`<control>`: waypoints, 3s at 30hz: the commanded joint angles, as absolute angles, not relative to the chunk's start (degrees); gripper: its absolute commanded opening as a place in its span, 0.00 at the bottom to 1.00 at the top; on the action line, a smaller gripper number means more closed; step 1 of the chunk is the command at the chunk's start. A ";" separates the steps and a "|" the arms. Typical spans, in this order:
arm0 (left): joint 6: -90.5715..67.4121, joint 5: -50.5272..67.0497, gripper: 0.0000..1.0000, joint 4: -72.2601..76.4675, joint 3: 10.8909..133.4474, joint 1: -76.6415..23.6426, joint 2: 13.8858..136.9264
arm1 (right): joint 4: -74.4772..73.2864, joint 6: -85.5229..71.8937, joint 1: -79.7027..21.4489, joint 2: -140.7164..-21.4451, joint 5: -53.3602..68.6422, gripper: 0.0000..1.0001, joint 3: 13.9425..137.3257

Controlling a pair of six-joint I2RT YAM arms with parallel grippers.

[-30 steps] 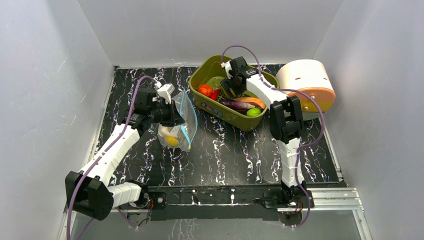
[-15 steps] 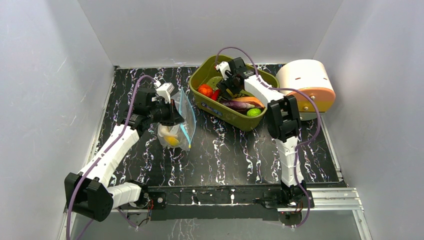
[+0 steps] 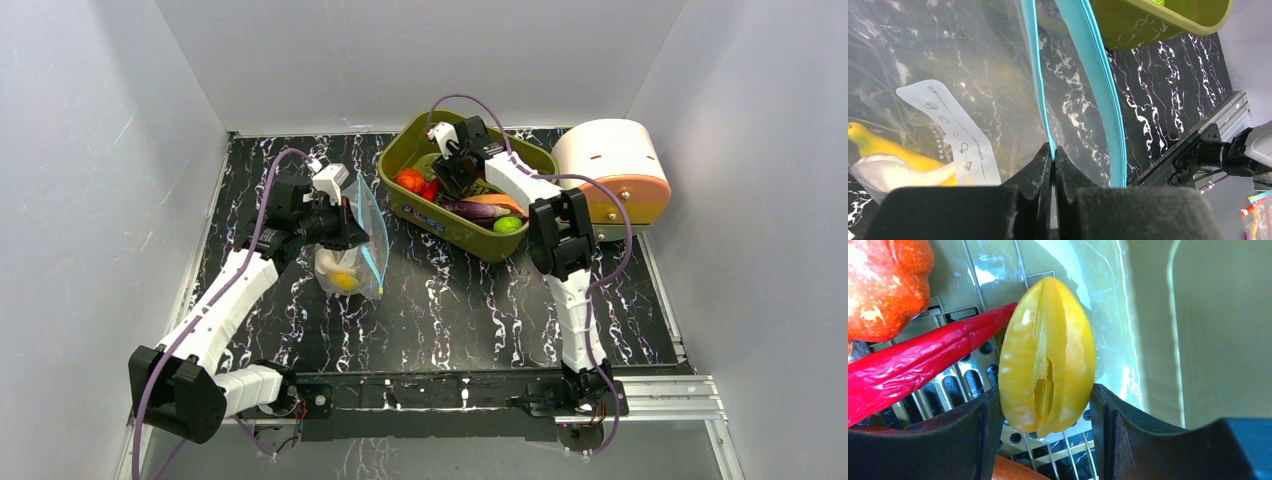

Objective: Place the food in the zip-top bag and seal the zipper
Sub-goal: Pick up the fake fruit from the bin, then place the fake fruit in the zipper food storage bag.

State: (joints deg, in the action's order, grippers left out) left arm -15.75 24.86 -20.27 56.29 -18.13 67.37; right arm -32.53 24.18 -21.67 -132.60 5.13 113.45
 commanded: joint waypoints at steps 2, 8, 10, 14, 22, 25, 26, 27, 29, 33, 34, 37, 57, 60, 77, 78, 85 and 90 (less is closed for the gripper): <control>-14.50 26.24 0.00 -20.88 57.31 -18.30 64.90 | -28.03 24.14 -21.79 -129.87 5.36 0.53 111.94; -16.04 25.96 0.00 -21.02 56.82 -18.29 63.94 | -25.82 22.02 -22.10 -126.84 5.22 0.43 109.77; -16.49 26.13 0.00 -21.00 56.49 -18.28 63.11 | -25.07 21.68 -22.41 -125.61 4.92 0.41 108.55; -16.56 25.60 0.00 -21.51 56.03 -18.28 61.31 | -23.98 20.08 -22.71 -123.49 3.81 0.37 106.30; -16.88 25.22 0.00 -23.26 56.54 -18.28 60.17 | -21.63 17.57 -22.84 -118.89 1.33 0.32 103.47; -17.31 24.03 0.00 -23.34 56.69 -18.29 59.99 | -21.67 16.65 -22.80 -118.03 0.19 0.32 103.43; -17.70 23.66 0.00 -23.19 56.69 -18.28 59.90 | -21.96 16.23 -22.82 -117.84 -0.09 0.32 103.52; -18.15 23.42 0.00 -23.06 56.62 -18.28 59.78 | -22.26 15.73 -22.85 -117.55 -0.20 0.31 103.53; -19.04 23.30 0.00 -22.78 56.64 -18.33 59.93 | -22.73 14.53 -22.89 -116.74 -0.62 0.31 103.18; -19.51 20.66 0.00 -24.04 56.31 -18.28 60.70 | -24.12 11.28 -23.46 -114.40 -1.53 0.31 102.21; -19.56 20.24 0.00 -23.97 56.11 -18.28 60.66 | -24.57 10.25 -23.73 -113.76 -1.93 0.31 101.93; -20.27 20.40 0.00 -23.43 56.25 -18.27 60.47 | -27.27 7.55 -25.18 -112.01 -3.78 0.31 102.49; -21.74 19.35 0.00 -27.74 62.05 -18.28 60.73 | -17.61 -16.60 -38.21 -85.01 12.87 0.28 86.49; -22.55 19.72 0.00 -29.06 63.09 -18.29 61.00 | -6.74 -22.87 -39.86 -80.29 23.37 0.28 78.07; -20.55 24.14 0.00 -42.62 67.56 -18.28 60.84 | 25.27 -48.39 -51.52 -79.03 29.79 0.29 62.49; -20.69 24.69 0.00 -42.21 67.17 -18.28 60.37 | 25.35 -48.50 -51.79 -79.38 29.20 0.30 62.30; -21.44 29.53 0.00 -40.82 68.11 -18.28 58.45 | 19.85 -50.03 -52.01 -80.58 21.24 0.31 61.27; -22.42 32.47 0.00 -38.86 70.30 -18.28 57.90 | 17.83 -49.41 -51.94 -80.22 18.43 0.31 60.99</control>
State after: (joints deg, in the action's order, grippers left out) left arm -21.69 26.70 -40.38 66.76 -18.09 59.61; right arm 17.65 -49.23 -52.07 -80.71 23.20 61.10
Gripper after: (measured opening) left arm 0.009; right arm 0.543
